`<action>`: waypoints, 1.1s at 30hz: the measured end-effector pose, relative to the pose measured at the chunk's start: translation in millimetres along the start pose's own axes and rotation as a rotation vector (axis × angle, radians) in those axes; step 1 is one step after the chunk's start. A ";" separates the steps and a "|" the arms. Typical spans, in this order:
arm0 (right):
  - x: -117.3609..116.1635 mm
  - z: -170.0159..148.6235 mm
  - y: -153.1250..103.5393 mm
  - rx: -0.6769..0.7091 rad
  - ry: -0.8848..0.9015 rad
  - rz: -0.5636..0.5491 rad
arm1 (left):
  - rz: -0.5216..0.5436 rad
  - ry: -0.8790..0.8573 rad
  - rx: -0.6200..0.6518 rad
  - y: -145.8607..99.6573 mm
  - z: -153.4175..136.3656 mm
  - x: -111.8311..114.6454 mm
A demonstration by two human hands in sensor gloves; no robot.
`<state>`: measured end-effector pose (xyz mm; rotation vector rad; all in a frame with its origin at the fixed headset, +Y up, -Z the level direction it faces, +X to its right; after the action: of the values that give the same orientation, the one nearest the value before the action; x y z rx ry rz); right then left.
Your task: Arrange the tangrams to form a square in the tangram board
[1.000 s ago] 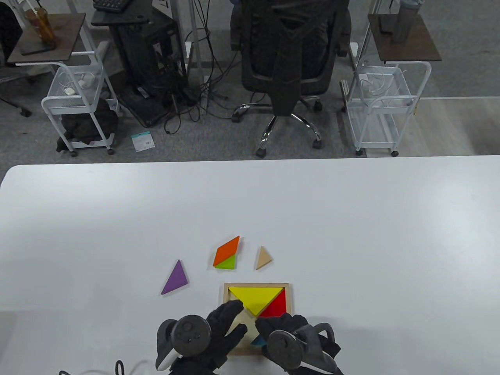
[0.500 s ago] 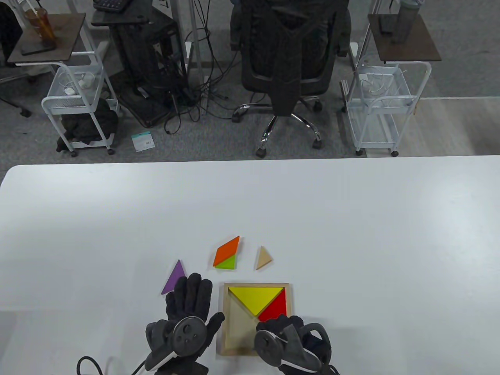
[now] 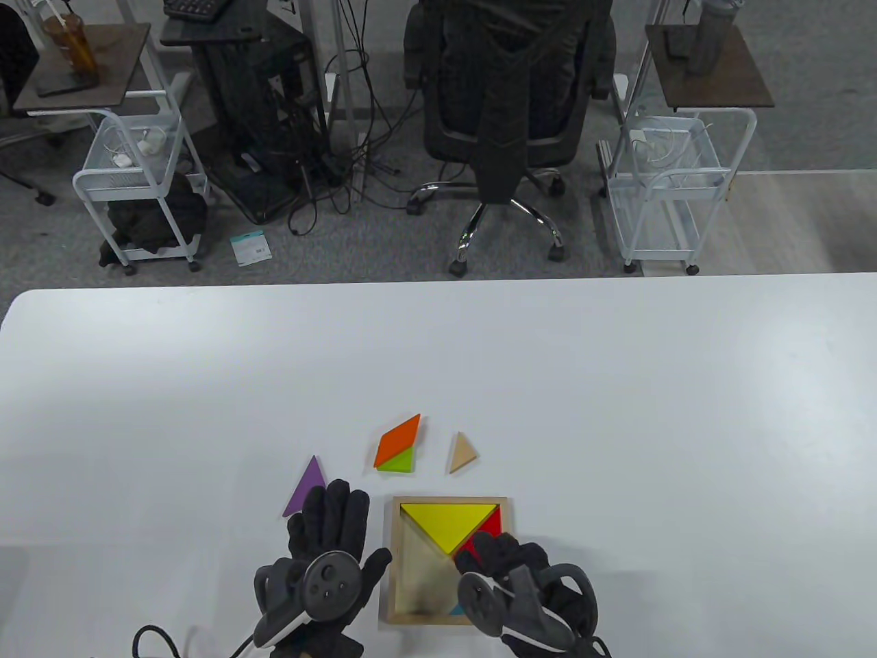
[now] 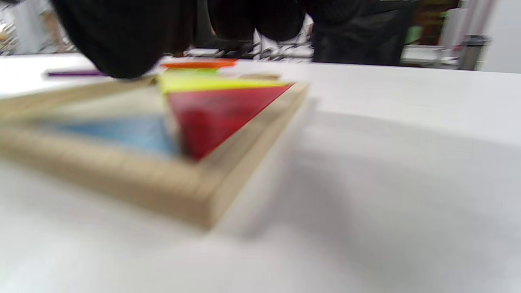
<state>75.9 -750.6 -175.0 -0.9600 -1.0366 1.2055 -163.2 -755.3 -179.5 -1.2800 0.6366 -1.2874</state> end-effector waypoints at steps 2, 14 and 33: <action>8.2 -22.5 2.5 -0.102 0.068 -0.029 | -0.009 0.009 -0.008 0.2 -1.2 -0.2; -4.8 -105.3 2.5 -0.410 0.253 0.067 | -0.049 0.012 -0.045 3.2 -9.1 2.4; -1.9 -97.2 5.2 -0.362 0.257 0.058 | -0.127 -0.030 -0.023 83.6 -5.6 -43.0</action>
<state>168.3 -754.9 -205.2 -1.3960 -1.0423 0.9255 -151.3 -733.9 -270.5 -1.3745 0.5578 -1.3653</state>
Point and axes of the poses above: the tracker on the back of each hand, its own z axis roughly to the thumb side, its own y axis roughly from the wrist to the fingertips, x = y × z, the point moved 2 cm from there along y, roughly from the wrist to the fingertips, and after that the axes turned 10 degrees about -z, right-handed, at the moved point
